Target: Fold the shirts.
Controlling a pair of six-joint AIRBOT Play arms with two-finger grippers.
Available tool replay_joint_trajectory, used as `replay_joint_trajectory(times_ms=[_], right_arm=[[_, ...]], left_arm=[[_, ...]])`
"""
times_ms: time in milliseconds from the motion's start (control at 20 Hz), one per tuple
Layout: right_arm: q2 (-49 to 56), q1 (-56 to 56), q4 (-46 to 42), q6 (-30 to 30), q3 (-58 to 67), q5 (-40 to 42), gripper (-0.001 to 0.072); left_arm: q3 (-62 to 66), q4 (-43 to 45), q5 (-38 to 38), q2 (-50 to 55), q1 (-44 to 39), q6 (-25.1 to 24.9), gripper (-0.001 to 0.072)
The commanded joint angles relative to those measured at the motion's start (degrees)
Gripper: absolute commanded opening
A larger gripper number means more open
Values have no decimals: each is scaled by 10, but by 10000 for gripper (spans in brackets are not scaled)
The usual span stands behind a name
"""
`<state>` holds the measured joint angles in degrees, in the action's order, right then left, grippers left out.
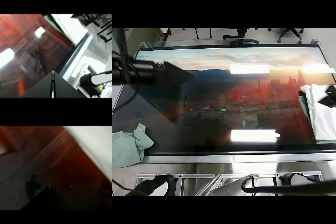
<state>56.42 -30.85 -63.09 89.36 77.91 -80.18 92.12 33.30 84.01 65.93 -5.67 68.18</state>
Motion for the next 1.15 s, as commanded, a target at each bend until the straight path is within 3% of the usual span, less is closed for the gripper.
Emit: replay_joint_trajectory(times_ms=[0,200,350,1100], right_arm=[[-44,169,35,-26,-91,53,16],[-149,348,29,-22,-241,111,17],[-199,407,27,-4,-307,170,16],[-199,407,29,-26,-308,153,17]], left_arm=[[-144,32,-37,-53,-28,7,19],[-365,32,-89,-141,-53,2,19],[-454,32,-110,-186,-56,2,19],[-499,30,-121,-242,-56,3,21]])
